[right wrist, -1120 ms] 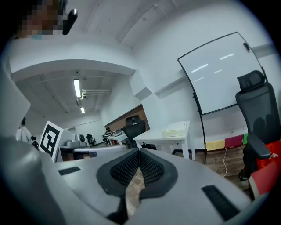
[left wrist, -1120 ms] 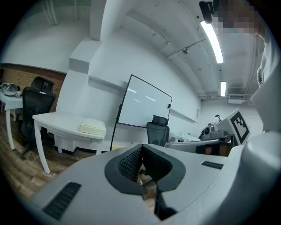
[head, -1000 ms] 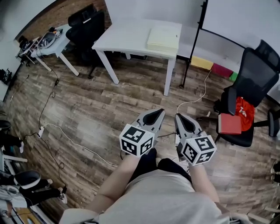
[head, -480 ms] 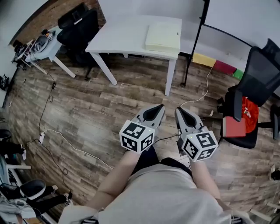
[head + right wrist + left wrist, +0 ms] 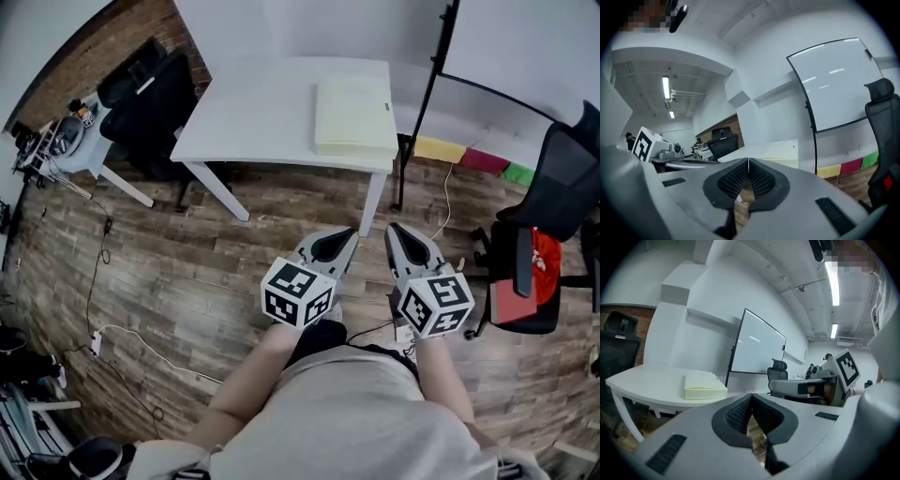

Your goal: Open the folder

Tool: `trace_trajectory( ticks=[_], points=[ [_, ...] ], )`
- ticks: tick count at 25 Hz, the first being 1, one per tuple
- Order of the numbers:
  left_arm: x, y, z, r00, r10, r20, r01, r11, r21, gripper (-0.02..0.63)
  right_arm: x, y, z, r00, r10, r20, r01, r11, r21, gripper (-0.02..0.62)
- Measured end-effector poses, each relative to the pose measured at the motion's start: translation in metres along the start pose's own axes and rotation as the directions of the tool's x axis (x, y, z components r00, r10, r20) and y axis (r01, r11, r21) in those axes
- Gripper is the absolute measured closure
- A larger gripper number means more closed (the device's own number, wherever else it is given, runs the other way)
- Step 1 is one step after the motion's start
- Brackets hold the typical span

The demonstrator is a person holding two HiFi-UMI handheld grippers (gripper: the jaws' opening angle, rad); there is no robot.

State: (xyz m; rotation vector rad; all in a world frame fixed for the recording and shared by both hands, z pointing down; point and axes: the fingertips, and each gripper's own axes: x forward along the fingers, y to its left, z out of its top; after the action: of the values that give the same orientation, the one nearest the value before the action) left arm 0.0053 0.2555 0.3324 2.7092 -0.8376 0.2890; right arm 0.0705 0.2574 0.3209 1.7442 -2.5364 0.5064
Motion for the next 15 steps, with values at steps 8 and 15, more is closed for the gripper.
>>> trace_trajectory(
  ticks=[8,15],
  points=[
    [0.037,0.069,0.034,0.999,-0.054,-0.001,0.054,0.998,0.038,0.589,0.075,-0.016,0.022,0.999,-0.047,0.018,0.046,0.999,0.02,0.574],
    [0.053,0.094,0.049,0.998,-0.07,-0.003,0.07,0.996,0.047,0.589,0.101,-0.028,0.022,0.997,-0.08,-0.01,0.08,0.997,0.023,0.574]
  ],
)
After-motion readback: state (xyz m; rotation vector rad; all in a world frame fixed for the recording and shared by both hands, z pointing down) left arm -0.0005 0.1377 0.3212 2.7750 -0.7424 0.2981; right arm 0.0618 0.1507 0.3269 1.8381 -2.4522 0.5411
